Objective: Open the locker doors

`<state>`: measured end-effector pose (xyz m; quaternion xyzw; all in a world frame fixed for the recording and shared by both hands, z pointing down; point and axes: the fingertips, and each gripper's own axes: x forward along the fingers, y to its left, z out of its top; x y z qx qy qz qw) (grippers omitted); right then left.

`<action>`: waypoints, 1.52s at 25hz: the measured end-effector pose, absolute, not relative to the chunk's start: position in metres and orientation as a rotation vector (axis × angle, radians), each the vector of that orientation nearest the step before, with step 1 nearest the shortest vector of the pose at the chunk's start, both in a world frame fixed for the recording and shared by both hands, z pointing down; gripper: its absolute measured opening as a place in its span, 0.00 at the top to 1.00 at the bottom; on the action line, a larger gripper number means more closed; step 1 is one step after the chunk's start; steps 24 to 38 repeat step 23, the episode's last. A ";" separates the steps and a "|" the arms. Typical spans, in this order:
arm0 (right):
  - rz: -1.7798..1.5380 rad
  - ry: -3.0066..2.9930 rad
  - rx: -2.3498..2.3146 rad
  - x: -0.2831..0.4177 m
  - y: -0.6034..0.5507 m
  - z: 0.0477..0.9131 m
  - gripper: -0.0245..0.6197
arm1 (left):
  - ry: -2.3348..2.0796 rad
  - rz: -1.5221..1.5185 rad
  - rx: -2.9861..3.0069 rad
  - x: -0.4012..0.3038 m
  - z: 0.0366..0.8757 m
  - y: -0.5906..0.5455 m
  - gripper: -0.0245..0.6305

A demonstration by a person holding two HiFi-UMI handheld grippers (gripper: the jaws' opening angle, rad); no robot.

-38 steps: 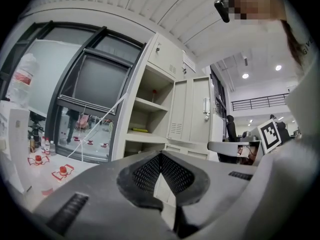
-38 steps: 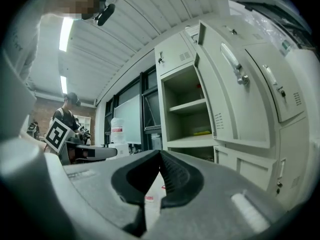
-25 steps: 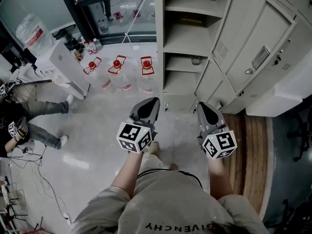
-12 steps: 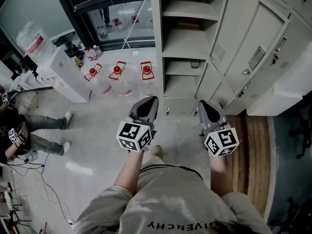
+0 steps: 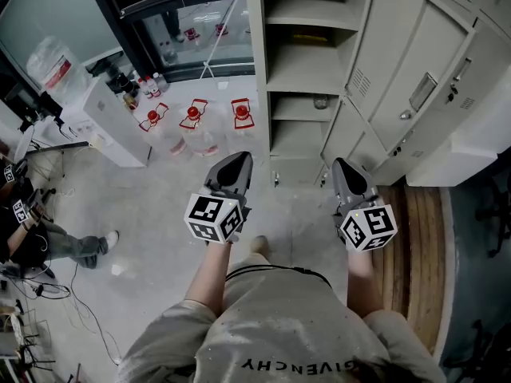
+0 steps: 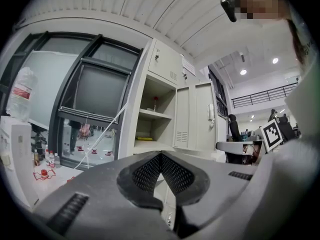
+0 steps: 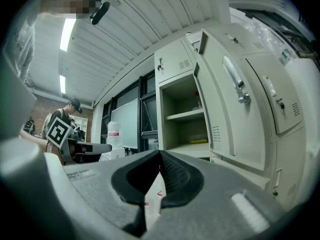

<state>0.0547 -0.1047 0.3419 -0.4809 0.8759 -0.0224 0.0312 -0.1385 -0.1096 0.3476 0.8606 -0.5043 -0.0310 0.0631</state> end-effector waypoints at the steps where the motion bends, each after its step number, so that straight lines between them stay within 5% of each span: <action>1: -0.070 2.697 -1.483 0.055 -0.106 0.342 0.96 | -1.528 -0.092 2.598 -0.140 0.348 -0.110 0.96; 38: -0.119 2.687 -1.557 0.070 -0.131 0.359 0.96 | -1.603 -0.055 2.483 -0.183 0.373 -0.132 0.96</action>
